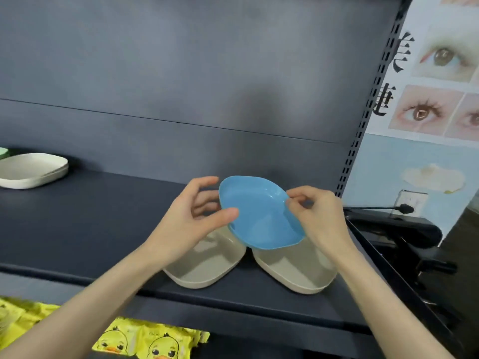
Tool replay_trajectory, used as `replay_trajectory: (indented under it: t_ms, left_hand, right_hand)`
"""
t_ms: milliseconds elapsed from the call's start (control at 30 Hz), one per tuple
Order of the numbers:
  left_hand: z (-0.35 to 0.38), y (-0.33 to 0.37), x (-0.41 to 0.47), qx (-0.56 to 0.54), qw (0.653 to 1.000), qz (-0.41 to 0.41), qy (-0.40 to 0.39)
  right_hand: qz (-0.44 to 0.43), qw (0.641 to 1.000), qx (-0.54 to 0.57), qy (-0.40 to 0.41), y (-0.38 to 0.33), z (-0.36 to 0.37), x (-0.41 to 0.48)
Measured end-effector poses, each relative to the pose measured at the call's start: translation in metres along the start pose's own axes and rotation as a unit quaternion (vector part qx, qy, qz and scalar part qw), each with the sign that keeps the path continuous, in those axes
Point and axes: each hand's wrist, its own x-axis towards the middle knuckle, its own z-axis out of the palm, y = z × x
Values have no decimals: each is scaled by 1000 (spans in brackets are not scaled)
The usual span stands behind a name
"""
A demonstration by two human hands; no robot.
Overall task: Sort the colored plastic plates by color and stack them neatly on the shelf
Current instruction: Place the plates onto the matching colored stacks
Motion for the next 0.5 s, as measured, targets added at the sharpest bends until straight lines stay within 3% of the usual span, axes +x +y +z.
replay_trajectory:
  t_ms: [100,200,333,500]
  left_hand:
    - [-29,0,-29,17,999,33,-27]
    - [-65,2,-55,46,998,46,13]
    - [-140,5,-92,44,996,39,73]
    - [-239,12,-142,42,992,33,113]
  right_hand:
    - [-13,999,30,11,-29,26,-7]
    - [-28,997,73,-15,-65,57,-19]
    - [-44,976,177,-116,-120,107,-47]
    - [-82,923,280,-250,-195,180,-95]
